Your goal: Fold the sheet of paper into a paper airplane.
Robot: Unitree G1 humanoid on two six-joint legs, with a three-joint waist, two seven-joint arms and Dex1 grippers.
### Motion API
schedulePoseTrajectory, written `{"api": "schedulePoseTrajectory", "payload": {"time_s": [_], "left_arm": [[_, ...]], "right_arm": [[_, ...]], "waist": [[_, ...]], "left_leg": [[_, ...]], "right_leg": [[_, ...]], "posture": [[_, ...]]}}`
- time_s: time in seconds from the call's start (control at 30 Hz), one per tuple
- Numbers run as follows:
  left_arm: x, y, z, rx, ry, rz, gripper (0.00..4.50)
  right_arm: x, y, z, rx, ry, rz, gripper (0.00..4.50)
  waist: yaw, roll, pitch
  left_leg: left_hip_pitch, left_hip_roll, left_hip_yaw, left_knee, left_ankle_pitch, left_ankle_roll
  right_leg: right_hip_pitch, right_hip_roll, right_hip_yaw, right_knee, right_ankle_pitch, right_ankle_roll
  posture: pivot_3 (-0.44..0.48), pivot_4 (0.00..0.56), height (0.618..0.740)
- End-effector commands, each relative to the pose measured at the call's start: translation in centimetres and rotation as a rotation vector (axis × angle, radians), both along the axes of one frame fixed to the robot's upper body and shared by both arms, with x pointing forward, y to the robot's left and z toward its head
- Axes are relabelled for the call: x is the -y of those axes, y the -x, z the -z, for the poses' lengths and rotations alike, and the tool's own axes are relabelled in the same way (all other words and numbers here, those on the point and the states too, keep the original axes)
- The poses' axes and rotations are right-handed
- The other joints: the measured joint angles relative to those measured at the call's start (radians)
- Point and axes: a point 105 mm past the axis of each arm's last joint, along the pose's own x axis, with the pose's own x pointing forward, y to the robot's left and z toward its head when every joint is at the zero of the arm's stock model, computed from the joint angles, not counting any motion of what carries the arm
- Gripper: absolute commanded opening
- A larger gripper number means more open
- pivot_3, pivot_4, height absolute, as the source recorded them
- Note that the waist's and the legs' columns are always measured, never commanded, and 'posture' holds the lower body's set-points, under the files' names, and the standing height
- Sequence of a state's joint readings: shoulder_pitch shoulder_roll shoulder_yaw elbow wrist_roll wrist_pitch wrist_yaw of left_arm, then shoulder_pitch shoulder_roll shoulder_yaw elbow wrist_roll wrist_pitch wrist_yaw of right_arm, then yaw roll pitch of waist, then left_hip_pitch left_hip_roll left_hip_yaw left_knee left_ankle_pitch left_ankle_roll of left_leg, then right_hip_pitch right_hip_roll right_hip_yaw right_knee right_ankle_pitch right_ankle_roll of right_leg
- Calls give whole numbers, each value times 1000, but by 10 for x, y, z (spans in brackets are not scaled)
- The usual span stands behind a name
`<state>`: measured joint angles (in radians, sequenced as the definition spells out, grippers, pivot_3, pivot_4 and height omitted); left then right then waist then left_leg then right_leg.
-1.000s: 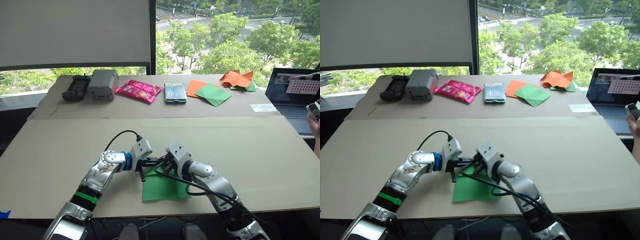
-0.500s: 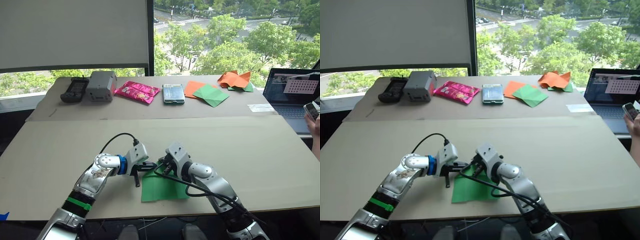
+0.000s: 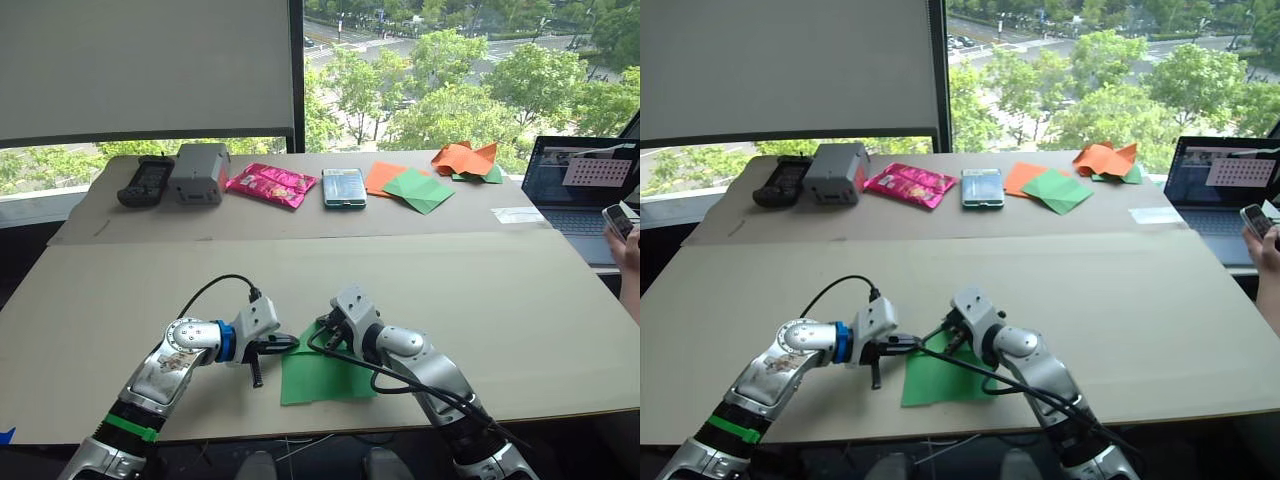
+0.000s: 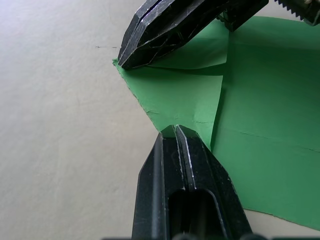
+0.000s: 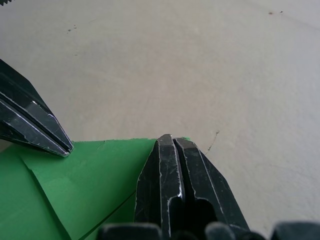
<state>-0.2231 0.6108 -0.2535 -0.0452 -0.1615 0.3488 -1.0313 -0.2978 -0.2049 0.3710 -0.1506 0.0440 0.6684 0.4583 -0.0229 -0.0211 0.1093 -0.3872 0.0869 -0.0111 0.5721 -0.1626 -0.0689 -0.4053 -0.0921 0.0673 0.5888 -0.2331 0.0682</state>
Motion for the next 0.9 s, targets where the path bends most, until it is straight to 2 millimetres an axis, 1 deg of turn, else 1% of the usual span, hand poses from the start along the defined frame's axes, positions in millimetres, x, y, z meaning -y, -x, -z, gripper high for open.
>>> {"api": "schedulePoseTrajectory", "payload": {"time_s": [0.03,0.17,0.27,0.43,0.57,0.63,0.7,0.9], "left_arm": [[-20,16,27,-135,-74,-51,28],[-29,24,26,-150,-77,-68,28],[-32,24,20,-141,-71,-84,28],[-30,9,-5,-77,0,-118,28],[-16,-5,-43,-28,137,-110,28],[-6,-3,-50,-35,186,-68,28],[0,0,-47,-49,192,-39,28],[10,-4,-24,-53,139,-10,28]], "right_arm": [[1,0,4,-21,10,3,0],[1,-1,4,-19,10,2,0],[1,-1,4,-18,9,2,0],[1,-2,4,-17,9,0,0],[0,-3,3,-14,9,-3,0],[0,-4,3,-12,11,-4,0],[1,-4,3,-11,14,-4,0],[3,-6,1,-3,19,0,0]], "waist": [[-2,0,0],[-9,0,0],[-15,1,0],[-19,0,1],[-18,-2,5],[-16,-2,6],[-17,-2,6],[-17,-2,5]], "left_leg": [[0,0,0,0,0,0],[0,0,0,0,0,0],[0,0,0,-1,-1,0],[0,0,0,-1,-1,0],[-2,0,0,-1,-1,0],[-4,0,0,-1,-1,0],[-4,0,0,-1,-1,0],[-3,-1,-1,-1,-1,0]], "right_leg": [[0,0,0,0,0,0],[0,0,0,0,0,0],[-1,0,0,0,0,0],[-1,0,0,-1,0,-1],[-4,0,0,-1,0,-1],[-5,0,0,-1,0,0],[-4,0,0,-1,0,0],[-4,0,0,0,0,0]], "posture": [[0,150,718],[0,150,718],[0,150,718],[0,150,718],[0,150,718],[0,150,718],[0,150,718],[0,150,718]]}}
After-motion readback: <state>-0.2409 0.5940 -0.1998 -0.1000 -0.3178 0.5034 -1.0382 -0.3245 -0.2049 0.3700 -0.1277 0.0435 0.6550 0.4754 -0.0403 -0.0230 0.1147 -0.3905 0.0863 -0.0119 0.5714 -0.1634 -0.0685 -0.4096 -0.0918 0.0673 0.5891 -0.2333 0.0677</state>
